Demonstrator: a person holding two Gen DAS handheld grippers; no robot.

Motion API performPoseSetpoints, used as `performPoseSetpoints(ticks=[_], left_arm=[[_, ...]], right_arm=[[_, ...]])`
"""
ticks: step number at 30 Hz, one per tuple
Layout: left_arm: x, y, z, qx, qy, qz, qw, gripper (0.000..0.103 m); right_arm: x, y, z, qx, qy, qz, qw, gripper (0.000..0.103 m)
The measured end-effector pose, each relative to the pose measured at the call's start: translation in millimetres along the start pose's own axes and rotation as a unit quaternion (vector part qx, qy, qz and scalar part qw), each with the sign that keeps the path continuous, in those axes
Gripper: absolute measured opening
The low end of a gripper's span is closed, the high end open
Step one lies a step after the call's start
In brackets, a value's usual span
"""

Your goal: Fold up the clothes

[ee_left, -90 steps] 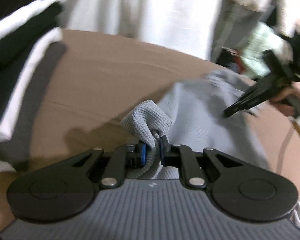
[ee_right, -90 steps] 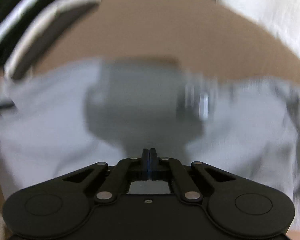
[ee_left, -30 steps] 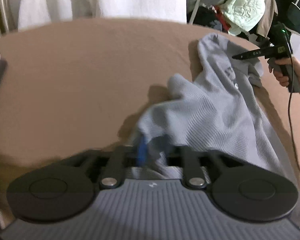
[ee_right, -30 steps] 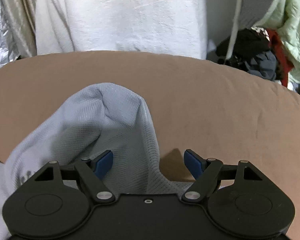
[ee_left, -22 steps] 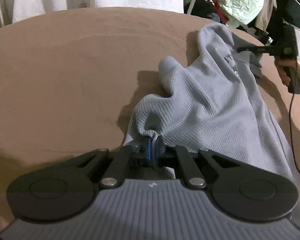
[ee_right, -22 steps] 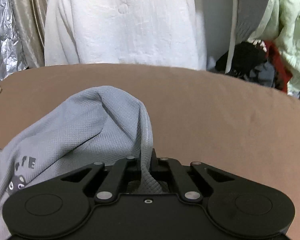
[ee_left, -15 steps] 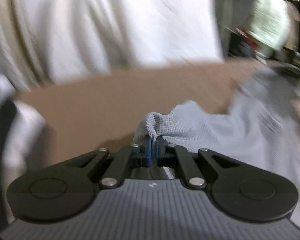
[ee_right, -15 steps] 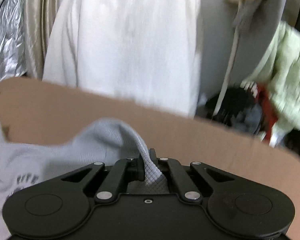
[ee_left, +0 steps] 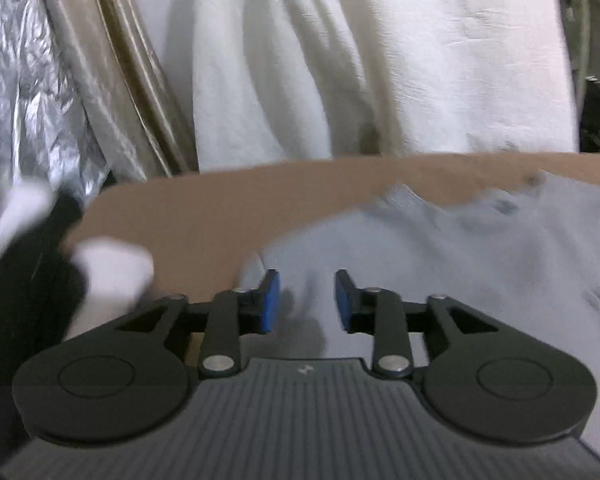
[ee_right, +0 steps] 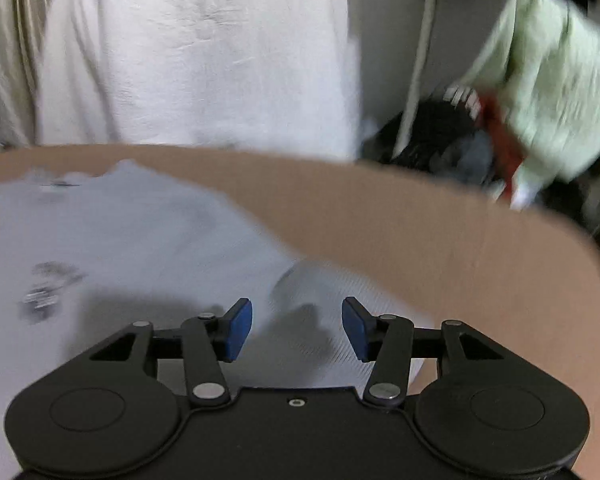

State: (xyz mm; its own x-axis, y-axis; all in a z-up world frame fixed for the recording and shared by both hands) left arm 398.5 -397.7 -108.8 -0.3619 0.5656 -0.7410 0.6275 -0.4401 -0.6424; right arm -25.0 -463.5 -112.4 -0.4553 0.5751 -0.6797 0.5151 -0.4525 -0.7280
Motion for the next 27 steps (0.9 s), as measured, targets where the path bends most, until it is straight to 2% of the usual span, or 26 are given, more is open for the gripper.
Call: performPoseSetpoints(ticks=[2, 5, 7, 10, 12, 14, 16, 17, 19, 21, 24, 27], left_arm=[[32, -36, 7, 0.005, -0.023, -0.016, 0.9996, 0.062], [85, -87, 11, -0.004, -0.063, -0.065, 0.9959, 0.062], [125, -122, 9, 0.001, -0.101, -0.083, 0.9914, 0.062], [189, -170, 7, 0.022, -0.129, -0.077, 0.9884, 0.062], [216, -188, 2, 0.031, -0.133, -0.117, 0.9836, 0.062], [232, -204, -7, 0.04, -0.145, -0.116, 0.9818, 0.062], [252, -217, -11, 0.03, -0.144, -0.098, 0.9842, 0.062], [263, -224, -12, 0.024, -0.142, -0.088, 0.9857, 0.062], [270, -229, -12, 0.03, -0.137, -0.084, 0.9865, 0.062], [273, -233, -11, 0.041, -0.133, -0.084, 0.9867, 0.066], [276, -241, -14, 0.046, -0.147, -0.07, 0.9856, 0.076], [282, -234, -10, 0.041, -0.158, -0.078, 0.9835, 0.073]], right_arm=[[25, -22, -4, -0.036, 0.04, -0.013, 0.998, 0.055], [63, -56, -14, -0.078, 0.092, -0.027, 0.992, 0.056], [92, -81, -33, -0.081, 0.1, -0.03, 0.991, 0.057], [135, -116, -65, -0.094, 0.106, -0.032, 0.989, 0.058], [165, -133, -95, -0.084, 0.086, -0.02, 0.993, 0.064], [195, -149, -124, -0.073, 0.066, -0.01, 0.995, 0.066], [221, -166, -150, -0.048, 0.06, -0.022, 0.997, 0.066], [229, -176, -155, -0.049, 0.066, -0.027, 0.996, 0.066], [244, -195, -161, -0.061, 0.077, -0.009, 0.995, 0.068], [257, -207, -164, -0.066, 0.079, 0.001, 0.995, 0.082], [268, -202, -158, -0.023, 0.054, -0.017, 0.998, 0.082], [277, -200, -150, 0.018, 0.038, -0.033, 0.999, 0.082]])
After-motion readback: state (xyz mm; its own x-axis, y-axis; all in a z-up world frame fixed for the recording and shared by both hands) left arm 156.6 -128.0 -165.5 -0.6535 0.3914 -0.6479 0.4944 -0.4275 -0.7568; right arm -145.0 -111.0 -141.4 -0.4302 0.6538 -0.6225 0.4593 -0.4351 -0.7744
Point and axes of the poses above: each gripper's, at about its wrist camera, not at the fingertips, and y roughly the way its jaws point, z to its right, x to its underside, the point moved 1 cm from there along y, roughly the way its jaws point, and after that the axes turned 5 degrees about y, right-handed, at the moved point
